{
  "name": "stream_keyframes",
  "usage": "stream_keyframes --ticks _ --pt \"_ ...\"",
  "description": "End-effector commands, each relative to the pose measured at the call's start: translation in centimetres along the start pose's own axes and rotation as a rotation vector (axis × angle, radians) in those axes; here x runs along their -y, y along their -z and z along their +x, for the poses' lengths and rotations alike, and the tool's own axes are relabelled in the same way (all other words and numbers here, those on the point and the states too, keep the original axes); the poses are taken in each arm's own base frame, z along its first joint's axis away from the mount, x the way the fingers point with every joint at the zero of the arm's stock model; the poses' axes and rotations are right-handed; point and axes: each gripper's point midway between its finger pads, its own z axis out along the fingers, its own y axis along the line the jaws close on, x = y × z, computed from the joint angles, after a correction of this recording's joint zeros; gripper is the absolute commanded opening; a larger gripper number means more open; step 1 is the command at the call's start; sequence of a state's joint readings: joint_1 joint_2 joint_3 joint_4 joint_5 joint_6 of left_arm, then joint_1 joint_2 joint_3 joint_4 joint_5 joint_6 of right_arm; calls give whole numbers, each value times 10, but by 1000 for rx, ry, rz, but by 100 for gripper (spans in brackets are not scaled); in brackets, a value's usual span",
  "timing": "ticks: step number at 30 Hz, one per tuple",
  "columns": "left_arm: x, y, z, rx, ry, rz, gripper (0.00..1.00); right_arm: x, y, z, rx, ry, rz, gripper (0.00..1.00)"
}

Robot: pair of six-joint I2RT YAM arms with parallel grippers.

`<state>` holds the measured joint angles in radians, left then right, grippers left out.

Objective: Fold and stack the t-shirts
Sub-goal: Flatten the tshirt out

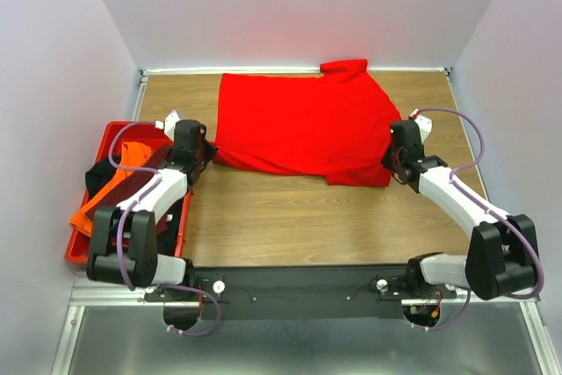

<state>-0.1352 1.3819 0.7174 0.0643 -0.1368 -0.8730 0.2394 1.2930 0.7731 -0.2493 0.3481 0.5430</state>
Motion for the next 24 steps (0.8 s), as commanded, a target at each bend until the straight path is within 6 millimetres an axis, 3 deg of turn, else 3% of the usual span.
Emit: stream_keyframes --ticks 1,4,12,14,15,18,19,21,24 --pt "1 19 1 10 -15 23 0 11 9 10 -49 -14 23 12" --pt "-7 24 9 -5 -28 15 0 13 13 12 -53 -15 19 17" --pt "-13 32 19 -26 -47 33 0 23 16 20 -65 -20 48 17" --pt "-16 33 24 -40 -59 32 6 22 17 22 -73 -22 38 17" --pt "-15 35 23 -38 -61 35 17 22 18 24 -81 -22 36 17" --pt "-16 41 19 -19 -73 40 32 17 21 23 -90 -30 12 31" --pt "-15 42 17 -9 -76 41 35 16 23 20 -83 -35 7 42" --pt "-13 48 11 2 -85 41 36 14 27 12 -68 -39 2 55" --pt "-9 55 0 32 -96 39 36 18 25 3 -39 -36 38 55"
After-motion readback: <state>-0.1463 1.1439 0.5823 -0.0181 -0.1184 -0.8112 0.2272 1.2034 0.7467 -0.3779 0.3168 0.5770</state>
